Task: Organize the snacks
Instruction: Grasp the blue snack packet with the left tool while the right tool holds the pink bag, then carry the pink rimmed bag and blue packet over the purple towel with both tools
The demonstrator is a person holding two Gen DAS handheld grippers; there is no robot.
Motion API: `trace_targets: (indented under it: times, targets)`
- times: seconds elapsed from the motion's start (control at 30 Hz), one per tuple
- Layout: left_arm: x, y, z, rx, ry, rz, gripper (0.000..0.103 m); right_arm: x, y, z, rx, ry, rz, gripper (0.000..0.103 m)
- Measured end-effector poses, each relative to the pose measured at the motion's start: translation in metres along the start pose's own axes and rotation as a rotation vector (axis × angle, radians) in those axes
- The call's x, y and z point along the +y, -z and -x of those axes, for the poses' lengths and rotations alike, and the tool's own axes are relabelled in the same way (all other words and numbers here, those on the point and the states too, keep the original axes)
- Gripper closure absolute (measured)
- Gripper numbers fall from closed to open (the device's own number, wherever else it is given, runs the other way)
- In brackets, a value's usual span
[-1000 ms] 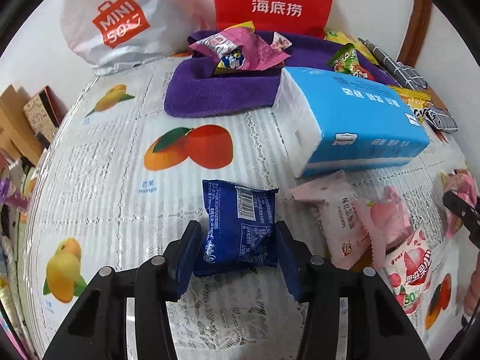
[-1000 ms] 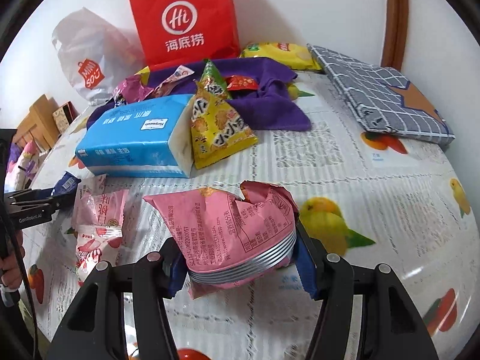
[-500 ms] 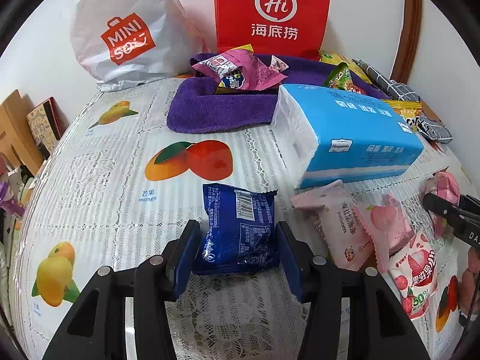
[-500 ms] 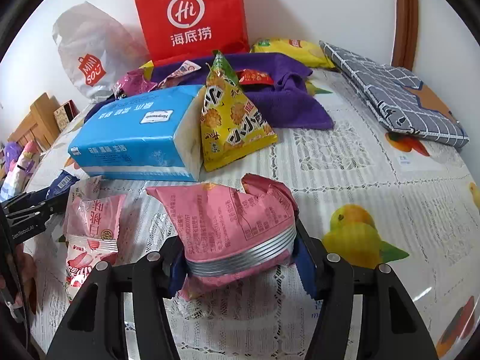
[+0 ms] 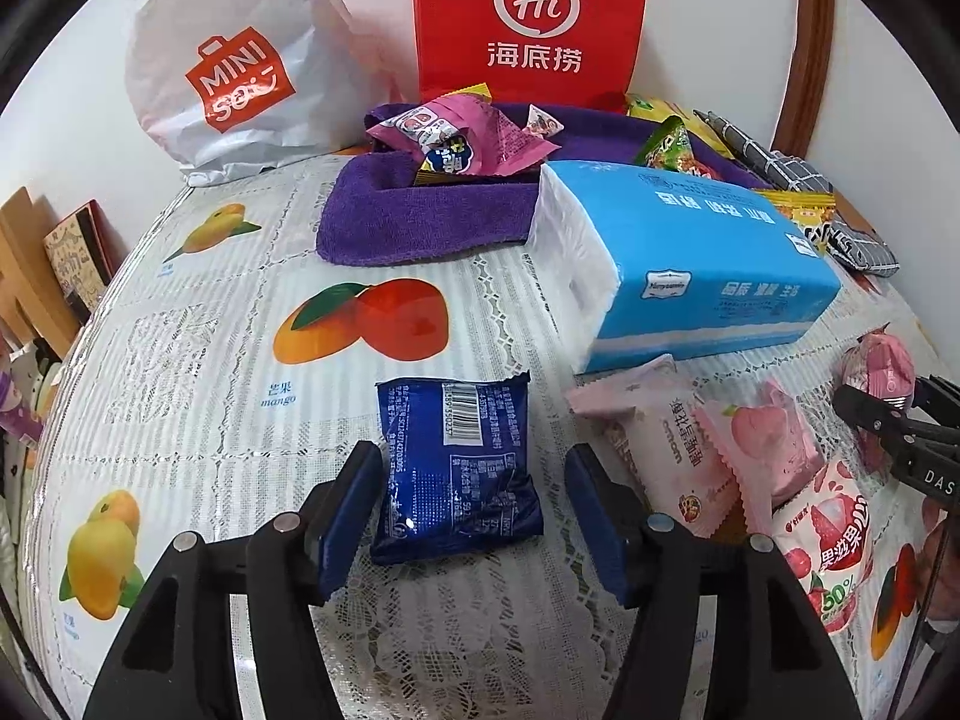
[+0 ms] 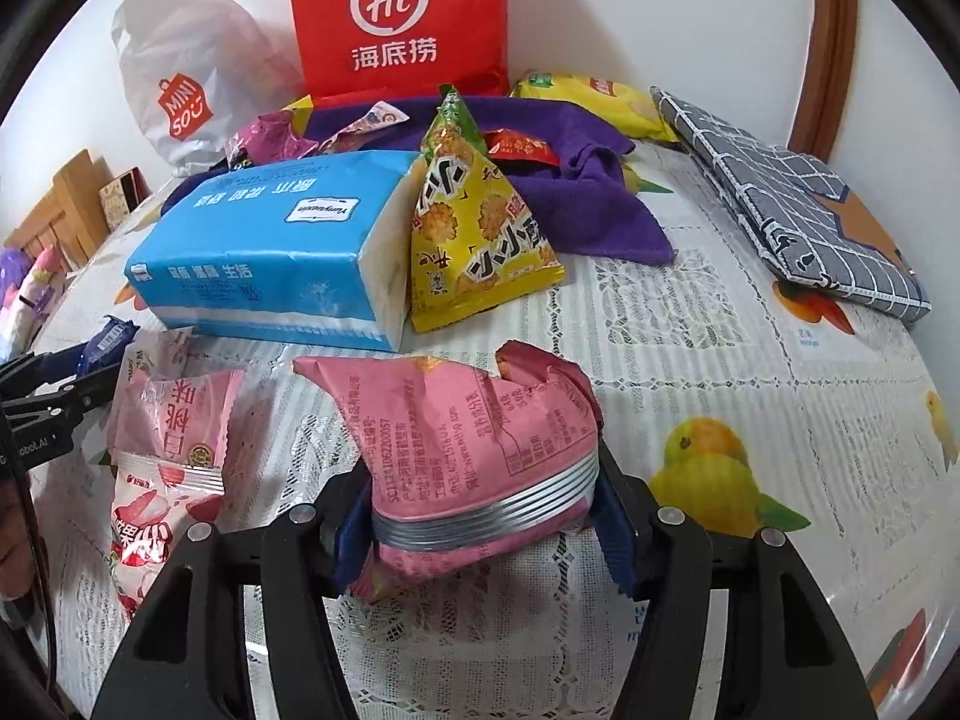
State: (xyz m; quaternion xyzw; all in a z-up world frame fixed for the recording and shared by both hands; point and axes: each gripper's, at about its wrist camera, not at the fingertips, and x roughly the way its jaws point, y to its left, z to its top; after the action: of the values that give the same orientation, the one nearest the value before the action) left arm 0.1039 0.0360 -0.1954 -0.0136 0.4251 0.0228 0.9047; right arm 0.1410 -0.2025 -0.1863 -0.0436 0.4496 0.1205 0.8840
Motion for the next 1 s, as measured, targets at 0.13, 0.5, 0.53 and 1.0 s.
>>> trace_targets:
  times: [0.13,0.5,0.53,1.0]
  targets:
    - [0.000,0.000,0.000,-0.001,-0.001,0.001,0.042,0.001,0.000,0.000,-0.005,0.007,0.002,0.042]
    - [0.014,-0.003,0.008,0.025,0.028,0.062,0.062,0.000,0.000,0.013,-0.047,-0.007,0.001,0.046]
    - [0.015,-0.003,0.011,0.022,0.029,0.065,0.062,0.000,-0.001,0.017,-0.056,-0.011,0.003,0.046]
    - [-0.016,-0.046,0.059,-0.047,0.188,0.039,0.062,0.023,-0.047,0.059,-0.176,-0.073,0.038,0.046]
